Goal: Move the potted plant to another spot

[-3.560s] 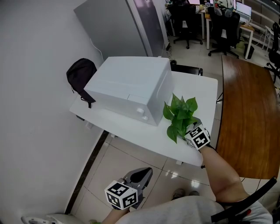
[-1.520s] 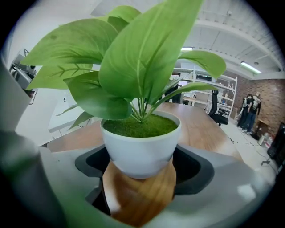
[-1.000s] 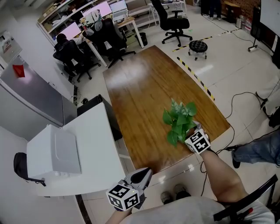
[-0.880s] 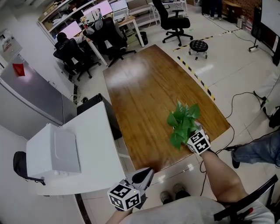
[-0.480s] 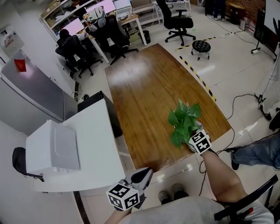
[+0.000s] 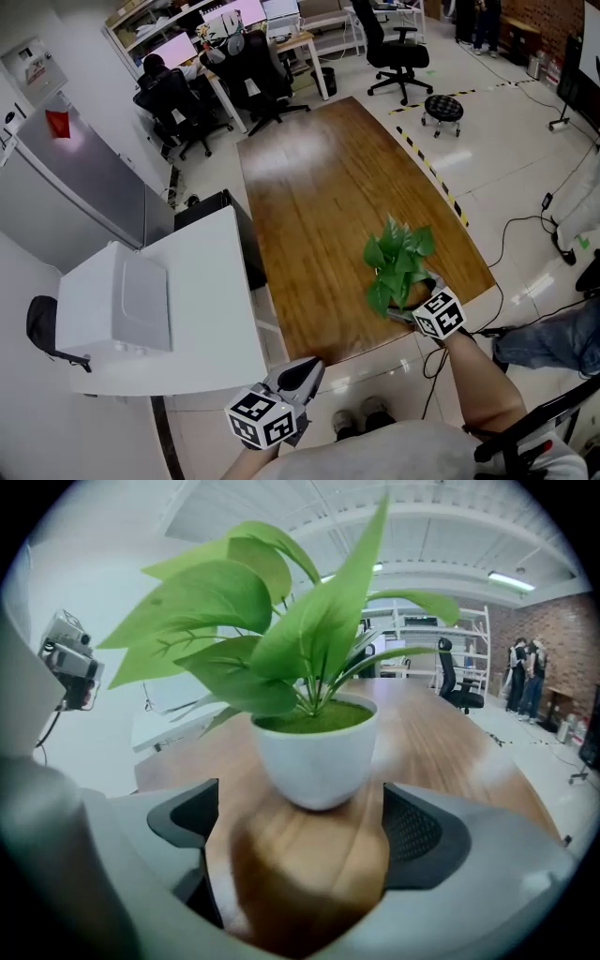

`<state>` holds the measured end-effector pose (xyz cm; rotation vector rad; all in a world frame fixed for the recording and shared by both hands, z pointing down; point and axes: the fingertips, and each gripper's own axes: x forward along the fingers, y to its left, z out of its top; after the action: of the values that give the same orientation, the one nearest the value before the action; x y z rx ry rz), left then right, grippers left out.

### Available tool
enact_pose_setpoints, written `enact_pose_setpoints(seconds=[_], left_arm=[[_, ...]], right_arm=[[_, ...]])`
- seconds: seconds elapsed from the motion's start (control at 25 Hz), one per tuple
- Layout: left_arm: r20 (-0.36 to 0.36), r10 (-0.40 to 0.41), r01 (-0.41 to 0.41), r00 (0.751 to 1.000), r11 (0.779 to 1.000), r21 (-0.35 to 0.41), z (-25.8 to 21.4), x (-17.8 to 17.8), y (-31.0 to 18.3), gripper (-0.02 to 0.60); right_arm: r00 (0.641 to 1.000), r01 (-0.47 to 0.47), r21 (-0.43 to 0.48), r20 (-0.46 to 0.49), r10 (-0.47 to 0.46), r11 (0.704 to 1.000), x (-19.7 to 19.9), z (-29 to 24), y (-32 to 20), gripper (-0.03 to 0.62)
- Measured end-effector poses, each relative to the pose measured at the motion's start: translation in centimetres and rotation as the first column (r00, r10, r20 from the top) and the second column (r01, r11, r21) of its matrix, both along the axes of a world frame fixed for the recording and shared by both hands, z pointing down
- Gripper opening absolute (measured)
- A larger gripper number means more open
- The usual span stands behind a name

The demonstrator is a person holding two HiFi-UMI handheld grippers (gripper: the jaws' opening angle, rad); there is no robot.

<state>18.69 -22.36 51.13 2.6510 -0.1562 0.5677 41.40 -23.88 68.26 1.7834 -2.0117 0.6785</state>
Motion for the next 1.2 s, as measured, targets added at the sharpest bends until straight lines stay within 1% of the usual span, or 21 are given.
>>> enact_pose_setpoints(seconds=[0.08, 0.16, 0.24, 0.28, 0.32, 0.36, 0.44, 0.48, 0.56, 0.64, 0.76, 0.84, 0.92, 1.0, 1.08, 1.2], left_arm=[[-0.008, -0.02, 0.02, 1.0, 1.0, 0.004, -0.4, -0.3, 0.1, -0.006], [-0.017, -0.039, 0.039, 0.999, 0.999, 0.009, -0.9, -0.7, 0.3, -0.006], [-0.029, -0.057, 0.058, 0.998, 0.998, 0.011, -1.3, -1.1, 0.5, -0.006], [-0.036, -0.064, 0.065, 0.997, 0.998, 0.013, -1.4, -1.3, 0.6, -0.006], [-0.042, -0.068, 0.069, 0.997, 0.997, 0.016, -1.6, -1.4, 0.8, -0.006], [-0.047, -0.071, 0.072, 0.996, 0.997, 0.021, -1.7, -1.6, 0.9, -0.006], [-0.056, -0.068, 0.07, 0.996, 0.997, 0.03, -2.2, -1.8, 1.5, -0.006], [-0.062, -0.062, 0.065, 0.996, 0.997, 0.035, -2.6, -1.9, 1.9, -0.006], [-0.077, -0.045, 0.049, 0.996, 0.998, 0.045, -3.5, -2.0, 2.8, -0.006], [-0.094, -0.026, 0.032, 0.995, 0.998, 0.059, -4.5, -2.3, 3.8, -0.006], [-0.12, 0.0, 0.01, 0.993, 0.996, 0.087, -5.7, -3.7, 5.3, -0.006], [-0.137, 0.012, 0.003, 0.99, 0.995, 0.104, -6.3, -5.3, 6.7, -0.006], [-0.153, 0.019, -0.001, 0.988, 0.993, 0.117, -6.9, -7.7, 8.4, -0.006], [-0.166, 0.023, -0.001, 0.986, 0.991, 0.132, -7.3, -10.8, 10.2, -0.006], [-0.176, 0.023, 0.002, 0.984, 0.99, 0.141, -7.5, -14.6, 12.2, -0.006], [-0.185, 0.005, 0.024, 0.983, 0.988, 0.152, -7.7, -20.7, 15.2, -0.006]], right_arm=[[0.999, 0.046, -0.025, 0.021, -0.046, 0.999, -0.8, -0.9, 2.4, 0.522], [0.995, 0.072, -0.01, 0.065, -0.071, 0.997, -1.7, -3.0, 5.1, 0.43], [0.985, 0.06, 0.059, 0.16, -0.069, 0.996, -2.7, -6.4, 7.7, 0.297], [0.974, 0.046, 0.105, 0.217, -0.068, 0.993, -3.4, -8.4, 8.7, 0.266], [0.961, 0.033, 0.154, 0.266, -0.074, 0.988, -4.0, -10.4, 9.4, 0.213], [0.951, 0.025, 0.201, 0.298, -0.086, 0.979, -4.8, -12.4, 9.9, 0.143], [0.941, 0.038, 0.277, 0.313, -0.128, 0.96, -6.6, -15.9, 10.6, 0.038], [0.936, 0.054, 0.309, 0.317, -0.156, 0.95, -7.7, -17.5, 10.8, 0.006], [0.916, 0.089, 0.358, 0.337, -0.217, 0.93, -10.1, -20.2, 11.2, 0.006], [0.903, 0.122, 0.383, 0.34, -0.263, 0.916, -12.6, -22.0, 11.5, 0.006], [0.9, 0.159, 0.387, 0.321, -0.295, 0.908, -16.3, -22.8, 12.5, 0.005], [0.9, 0.176, 0.383, 0.31, -0.306, 0.907, -18.9, -22.7, 13.5, 0.005], [0.899, 0.192, 0.379, 0.302, -0.317, 0.905, -21.9, -22.6, 14.9, 0.005], [0.897, 0.205, 0.384, 0.294, -0.33, 0.9, -25.4, -22.6, 16.4, 0.005], [0.898, 0.216, 0.387, 0.282, -0.338, 0.896, -29.1, -22.6, 18.2, 0.005], [0.905, 0.218, 0.38, 0.265, -0.332, 0.899, -34.6, -22.7, 21.2, 0.005]])
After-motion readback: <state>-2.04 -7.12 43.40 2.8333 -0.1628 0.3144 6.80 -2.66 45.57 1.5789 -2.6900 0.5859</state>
